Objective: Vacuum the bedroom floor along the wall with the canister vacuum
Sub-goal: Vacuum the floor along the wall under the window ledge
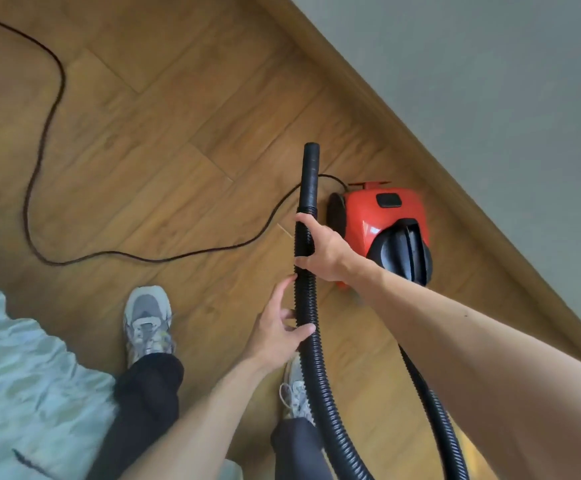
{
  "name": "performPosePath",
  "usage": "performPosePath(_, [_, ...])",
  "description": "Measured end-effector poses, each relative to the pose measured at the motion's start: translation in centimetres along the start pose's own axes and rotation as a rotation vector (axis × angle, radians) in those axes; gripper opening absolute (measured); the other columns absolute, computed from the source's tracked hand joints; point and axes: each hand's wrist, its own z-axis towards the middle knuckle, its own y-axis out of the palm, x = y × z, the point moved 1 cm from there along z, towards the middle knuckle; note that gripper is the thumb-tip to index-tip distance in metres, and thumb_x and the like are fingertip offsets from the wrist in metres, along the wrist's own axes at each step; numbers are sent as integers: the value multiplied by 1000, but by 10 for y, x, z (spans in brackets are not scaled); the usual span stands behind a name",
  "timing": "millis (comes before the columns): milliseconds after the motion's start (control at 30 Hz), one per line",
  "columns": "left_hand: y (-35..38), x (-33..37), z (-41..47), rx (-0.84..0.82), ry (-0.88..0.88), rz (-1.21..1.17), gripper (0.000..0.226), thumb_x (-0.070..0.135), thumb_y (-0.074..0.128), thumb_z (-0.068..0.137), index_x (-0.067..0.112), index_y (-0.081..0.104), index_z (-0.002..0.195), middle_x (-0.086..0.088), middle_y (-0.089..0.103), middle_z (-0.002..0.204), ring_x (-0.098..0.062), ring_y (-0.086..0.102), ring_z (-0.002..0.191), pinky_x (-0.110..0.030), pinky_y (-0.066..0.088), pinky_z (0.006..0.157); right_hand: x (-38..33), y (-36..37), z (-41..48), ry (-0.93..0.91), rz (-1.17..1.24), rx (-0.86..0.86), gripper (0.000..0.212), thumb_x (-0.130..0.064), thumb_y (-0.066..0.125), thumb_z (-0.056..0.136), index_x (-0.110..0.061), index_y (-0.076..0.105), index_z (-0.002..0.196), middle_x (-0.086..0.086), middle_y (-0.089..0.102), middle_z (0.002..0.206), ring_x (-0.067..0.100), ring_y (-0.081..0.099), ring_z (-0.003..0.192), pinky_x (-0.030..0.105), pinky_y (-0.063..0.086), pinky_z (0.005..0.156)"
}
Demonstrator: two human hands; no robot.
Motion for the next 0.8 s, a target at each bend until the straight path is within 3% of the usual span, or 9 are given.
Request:
performPosePath(300, [44,-108,46,-5,-142,-121,76,0,73,85,57,43,125,-1,78,92,-20,73,96,-54,54,93,110,87,30,74,-126,-105,81,-15,72,82,-27,29,150,16,55,126,31,57,109,30,47,83])
performPosePath(367, [43,-121,58,-3,-157,-145,74,-1,71,85,51,45,130,-4,77,96,-22,73,97,-54,55,91,121,102,43,78,-154,-110,79,-17,71,83,-30,30,150,16,54,128,31,57,110,31,47,83])
performPosePath(567, [37,-129,93,1,-136,-133,63,-3,61,92,32,44,141,-11,75,105,-23,74,92,-43,62,75,139,116,73,87,-224,-49,78,-23,70,87,-32,28,152,18,48,133,34,57,111,33,48,78])
performPosePath(667, [32,-127,105,-16,-138,-84,59,-2,58,94,33,43,140,-10,75,105,-18,74,88,-34,62,65,141,117,77,91,-244,-12,76,-27,70,90,-30,28,153,20,46,134,36,57,111,36,49,82])
performPosePath(800, [17,-117,103,19,-110,2,54,6,59,96,32,44,141,-6,76,101,-15,72,93,-33,61,73,133,113,69,90,-246,42,67,-37,66,93,-26,32,149,20,46,132,39,58,111,43,50,90])
